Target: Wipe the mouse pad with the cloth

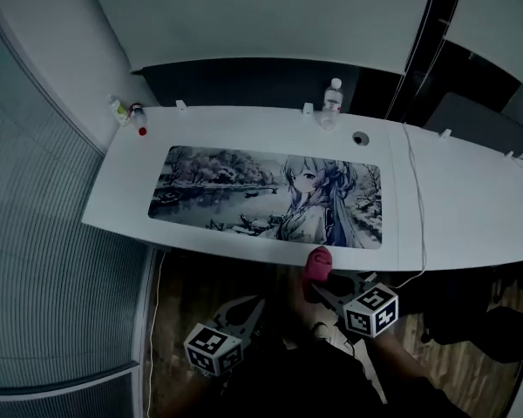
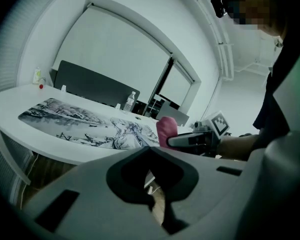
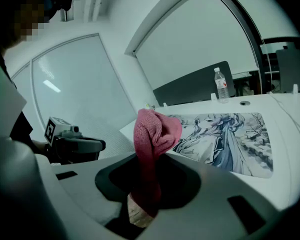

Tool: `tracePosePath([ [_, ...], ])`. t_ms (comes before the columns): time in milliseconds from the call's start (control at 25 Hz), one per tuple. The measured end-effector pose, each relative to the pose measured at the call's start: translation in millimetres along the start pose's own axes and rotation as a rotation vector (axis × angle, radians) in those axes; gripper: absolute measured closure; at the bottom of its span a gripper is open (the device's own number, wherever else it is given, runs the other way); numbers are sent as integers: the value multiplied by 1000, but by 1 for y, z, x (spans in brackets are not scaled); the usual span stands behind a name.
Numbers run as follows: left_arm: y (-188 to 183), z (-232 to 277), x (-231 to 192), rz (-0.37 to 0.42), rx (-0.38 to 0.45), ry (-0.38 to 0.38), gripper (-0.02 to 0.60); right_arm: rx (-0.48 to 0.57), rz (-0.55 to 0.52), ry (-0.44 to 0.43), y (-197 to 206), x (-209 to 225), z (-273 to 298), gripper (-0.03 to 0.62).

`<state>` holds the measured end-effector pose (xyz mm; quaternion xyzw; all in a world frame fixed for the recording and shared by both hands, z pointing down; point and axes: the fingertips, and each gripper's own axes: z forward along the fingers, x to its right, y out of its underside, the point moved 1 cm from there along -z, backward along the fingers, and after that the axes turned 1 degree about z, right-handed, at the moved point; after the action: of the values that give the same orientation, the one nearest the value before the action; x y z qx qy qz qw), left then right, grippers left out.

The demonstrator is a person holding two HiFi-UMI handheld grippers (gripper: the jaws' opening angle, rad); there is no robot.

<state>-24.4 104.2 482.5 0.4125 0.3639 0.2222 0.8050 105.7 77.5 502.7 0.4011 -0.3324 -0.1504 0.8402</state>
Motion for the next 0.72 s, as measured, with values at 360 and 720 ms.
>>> tracePosePath([
  [360,-14,-17,-60,31,-21,93,575,-21,67,182,-2,8,37,485],
  [720,-26,-41,-79,31,14,117,575,-103,72,243,3,15,55,485],
])
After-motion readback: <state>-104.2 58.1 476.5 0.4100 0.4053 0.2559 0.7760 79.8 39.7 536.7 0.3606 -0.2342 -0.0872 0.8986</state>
